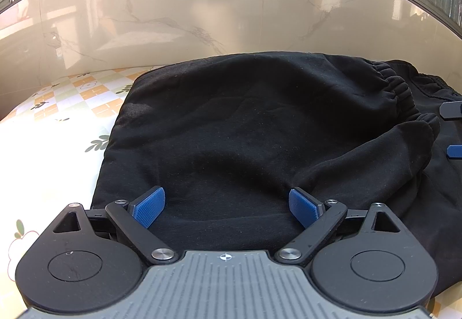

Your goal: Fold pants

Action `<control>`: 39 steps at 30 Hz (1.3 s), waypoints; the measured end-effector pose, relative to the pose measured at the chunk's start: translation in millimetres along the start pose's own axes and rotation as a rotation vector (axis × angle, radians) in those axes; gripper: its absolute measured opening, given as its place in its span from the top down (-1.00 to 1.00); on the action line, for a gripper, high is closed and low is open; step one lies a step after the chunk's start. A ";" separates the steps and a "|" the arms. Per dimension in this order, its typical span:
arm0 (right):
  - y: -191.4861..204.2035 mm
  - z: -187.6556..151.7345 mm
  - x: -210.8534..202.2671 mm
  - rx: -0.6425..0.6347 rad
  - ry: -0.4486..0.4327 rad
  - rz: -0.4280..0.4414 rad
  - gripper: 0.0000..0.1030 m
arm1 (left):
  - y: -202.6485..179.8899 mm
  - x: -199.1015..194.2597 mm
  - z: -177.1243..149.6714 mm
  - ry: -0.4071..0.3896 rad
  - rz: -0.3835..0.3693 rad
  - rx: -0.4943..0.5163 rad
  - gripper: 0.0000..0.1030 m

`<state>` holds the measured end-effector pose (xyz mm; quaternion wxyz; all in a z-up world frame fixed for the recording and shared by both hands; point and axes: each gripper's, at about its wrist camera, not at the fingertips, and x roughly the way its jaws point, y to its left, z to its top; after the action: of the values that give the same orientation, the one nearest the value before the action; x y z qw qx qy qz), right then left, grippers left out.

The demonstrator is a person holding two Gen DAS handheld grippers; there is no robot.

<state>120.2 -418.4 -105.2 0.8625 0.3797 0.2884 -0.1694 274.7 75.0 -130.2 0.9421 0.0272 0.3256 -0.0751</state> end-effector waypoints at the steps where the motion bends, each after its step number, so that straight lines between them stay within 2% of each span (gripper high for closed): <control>1: 0.9 -0.3 0.6 -0.003 0.002 -0.011 -0.93 | 0.1 0.1 0.1 0.000 0.001 0.000 -0.83; 5: 8.4 -2.4 5.4 -0.032 0.010 -0.074 -0.99 | 0.2 0.3 0.0 0.000 0.000 -0.001 -0.83; 23: 54.5 -13.3 9.5 -0.226 -0.025 -0.252 -1.00 | 0.4 1.4 0.0 0.000 -0.001 -0.003 -0.84; 32: 65.9 -17.0 10.0 -0.281 -0.032 -0.291 -1.00 | 0.5 1.4 -0.2 -0.001 -0.001 -0.003 -0.85; 35: 65.3 -13.3 4.4 -0.298 -0.068 -0.311 -1.00 | 0.5 1.5 -0.3 -0.001 0.000 -0.004 -0.85; 39: 56.8 -2.6 -7.7 -0.304 -0.137 -0.253 -1.00 | 0.2 1.7 -0.5 -0.002 -0.004 -0.005 -0.85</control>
<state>142.3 -378.7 -70.2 0.8994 0.1934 0.2968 -0.2561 275.8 75.0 -131.7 0.9423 0.0240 0.3251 -0.0760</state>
